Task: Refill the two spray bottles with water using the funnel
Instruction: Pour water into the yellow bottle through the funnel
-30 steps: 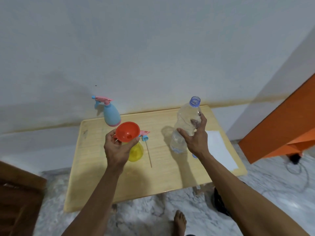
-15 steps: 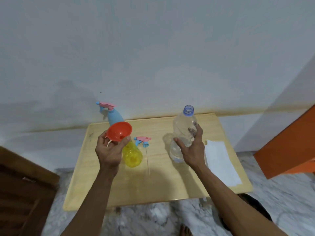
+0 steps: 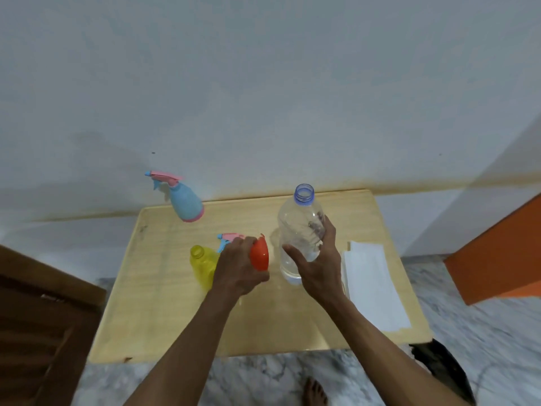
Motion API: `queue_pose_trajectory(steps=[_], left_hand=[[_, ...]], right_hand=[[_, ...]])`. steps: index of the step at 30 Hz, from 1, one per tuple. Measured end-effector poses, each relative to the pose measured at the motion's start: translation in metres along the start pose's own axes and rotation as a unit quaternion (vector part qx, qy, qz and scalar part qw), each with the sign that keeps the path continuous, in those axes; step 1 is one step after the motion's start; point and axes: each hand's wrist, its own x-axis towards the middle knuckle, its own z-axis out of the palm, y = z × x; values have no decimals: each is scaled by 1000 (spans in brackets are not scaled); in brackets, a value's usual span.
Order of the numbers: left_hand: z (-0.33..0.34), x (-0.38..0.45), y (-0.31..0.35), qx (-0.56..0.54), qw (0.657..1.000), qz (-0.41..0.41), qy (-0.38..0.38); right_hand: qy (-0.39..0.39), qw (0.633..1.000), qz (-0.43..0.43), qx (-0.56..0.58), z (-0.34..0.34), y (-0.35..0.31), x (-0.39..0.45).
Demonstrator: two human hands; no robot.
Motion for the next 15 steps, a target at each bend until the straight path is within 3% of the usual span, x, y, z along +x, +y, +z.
queue_pose_trajectory(steps=[3, 7, 15], left_hand=[[26, 8, 0, 87, 994, 9, -69], [48, 16, -4, 153, 983, 20, -102], [70, 18, -12, 130, 985, 18, -112]], right_hand=[[2, 1000, -16, -6, -2, 3, 0], [-8, 1000, -24, -4, -5, 5, 2], [-18, 1000, -17, 1, -8, 1, 1]])
